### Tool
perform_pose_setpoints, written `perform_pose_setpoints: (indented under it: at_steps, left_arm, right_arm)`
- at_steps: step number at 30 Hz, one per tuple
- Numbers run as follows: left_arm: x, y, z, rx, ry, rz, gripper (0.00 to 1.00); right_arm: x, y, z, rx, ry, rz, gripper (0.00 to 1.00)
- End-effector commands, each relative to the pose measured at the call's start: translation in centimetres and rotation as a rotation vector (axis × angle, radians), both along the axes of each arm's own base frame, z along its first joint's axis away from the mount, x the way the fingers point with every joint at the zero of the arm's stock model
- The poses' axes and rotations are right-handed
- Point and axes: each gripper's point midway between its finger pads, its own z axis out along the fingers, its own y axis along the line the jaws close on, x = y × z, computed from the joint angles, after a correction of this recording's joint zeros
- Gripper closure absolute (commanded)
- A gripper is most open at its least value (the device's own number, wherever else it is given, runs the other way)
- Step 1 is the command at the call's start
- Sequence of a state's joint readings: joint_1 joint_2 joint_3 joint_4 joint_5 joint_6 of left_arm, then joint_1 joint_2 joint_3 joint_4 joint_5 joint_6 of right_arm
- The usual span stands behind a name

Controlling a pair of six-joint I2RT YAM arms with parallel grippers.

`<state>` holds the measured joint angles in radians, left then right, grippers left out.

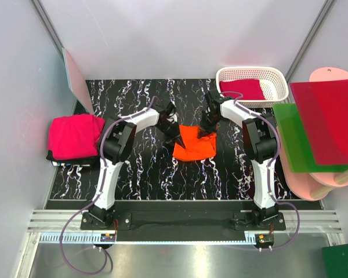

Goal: Fold and stack the t-shirts
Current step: Put the neatly folded tshirt into the corner of the board with the left arm

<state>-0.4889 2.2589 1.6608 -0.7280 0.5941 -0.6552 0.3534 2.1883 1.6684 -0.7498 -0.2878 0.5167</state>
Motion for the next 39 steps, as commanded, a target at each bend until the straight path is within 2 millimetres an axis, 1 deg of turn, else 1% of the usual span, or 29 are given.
perform_pose_setpoints:
  at_steps: [1,2,3,4,5,6,7,8,9,10,11,12,13,14,15,16,17,18,19,21,24,28,29,32,35,38,39]
  left_arm:
    - [-1.8,1.4,-4.1,0.091,0.046,-0.034,1.00]
    - [-1.5,1.9,-3.8,0.113,0.013,-0.037,1.00]
    - [-1.7,2.9,-3.9,0.144,0.022,-0.029,1.00]
    - [-1.6,3.9,-3.7,0.168,0.019,-0.018,1.00]
    - [-1.1,4.7,-2.7,0.190,-0.018,0.000,1.00]
    - [-1.0,6.5,-2.5,0.215,-0.008,0.028,1.00]
    - [-0.8,7.5,-2.1,0.236,-0.023,0.035,1.00]
    - [-0.1,8.6,-0.8,0.262,-0.068,0.050,1.00]
    - [-0.4,10.3,-0.3,0.299,-0.052,0.063,1.00]
    - [-0.2,11.9,0.0,0.359,-0.078,0.053,1.00]
    - [-0.1,12.8,1.0,0.381,-0.092,0.052,1.00]
    - [-0.5,14.2,1.6,0.417,-0.073,0.054,1.00]
    - [-0.4,15.4,1.9,0.466,-0.092,0.043,1.00]
    - [-0.5,16.0,2.5,0.488,-0.102,0.041,1.00]
    - [-0.7,16.8,3.0,0.513,-0.096,0.039,1.00]
    - [-0.7,17.7,3.3,0.557,-0.108,0.030,1.00]
    - [-0.6,18.2,3.8,0.576,-0.120,0.030,1.00]
    - [-1.0,18.8,4.0,0.601,-0.106,0.030,1.00]
    - [-1.1,19.2,4.3,0.620,-0.109,0.030,1.00]
    - [-1.5,20.7,4.7,0.686,-0.100,0.037,1.00]
    - [-2.1,22.8,5.4,0.775,-0.098,0.054,1.00]
    - [-2.6,26.1,7.2,0.902,-0.117,0.113,1.00]
    - [-2.8,27.0,7.7,0.923,-0.112,0.129,1.00]
    - [-2.7,29.2,9.6,0.980,-0.135,0.193,1.00]
    - [-2.4,30.9,11.5,1.013,-0.168,0.268,1.00]
    - [-2.2,33.0,13.0,1.035,-0.190,0.348,1.00]
    - [-2.1,33.3,13.3,1.039,-0.197,0.363,1.00]
  right_arm:
    - [0.4,1.0,1.2,0.036,-0.026,0.036,1.00]
    - [0.4,1.0,1.3,0.037,-0.030,0.039,1.00]
    - [0.3,0.9,1.4,0.036,-0.031,0.043,1.00]
    - [0.3,1.0,2.1,0.042,-0.045,0.046,1.00]
    - [0.3,0.9,2.4,0.043,-0.053,0.048,1.00]
    - [0.2,0.9,2.7,0.048,-0.059,0.052,1.00]
    - [0.3,1.0,3.8,0.059,-0.080,0.057,1.00]
    - [0.4,1.1,4.3,0.064,-0.095,0.062,0.94]
    - [0.4,1.1,4.9,0.071,-0.109,0.069,0.92]
    - [0.5,1.3,6.3,0.088,-0.141,0.075,0.90]
    - [0.6,1.4,7.1,0.097,-0.160,0.078,0.75]
    - [0.7,1.5,7.9,0.105,-0.179,0.085,0.67]
    - [0.7,1.5,9.5,0.121,-0.219,0.093,0.60]
    - [0.8,1.7,10.4,0.129,-0.242,0.098,0.52]
    - [0.9,1.6,12.2,0.140,-0.287,0.107,0.43]
    - [1.0,1.6,13.1,0.144,-0.315,0.109,0.33]
    - [1.2,1.5,14.1,0.148,-0.344,0.111,0.32]
    - [1.2,1.4,15.5,0.147,-0.383,0.112,0.26]
    - [1.2,1.3,16.2,0.150,-0.404,0.112,0.25]
    - [1.2,1.1,17.9,0.153,-0.447,0.113,0.25]
    - [0.8,1.0,18.8,0.157,-0.466,0.121,0.25]
    - [-0.2,0.8,18.5,0.159,-0.448,0.130,0.25]
    - [-0.6,0.7,18.1,0.157,-0.435,0.134,0.25]
    - [-1.3,0.5,17.7,0.156,-0.424,0.145,0.25]
    - [-2.0,0.3,17.6,0.154,-0.413,0.159,0.25]
    - [-2.5,0.2,17.4,0.151,-0.402,0.170,0.25]
    - [-2.6,0.2,17.4,0.151,-0.398,0.174,0.25]
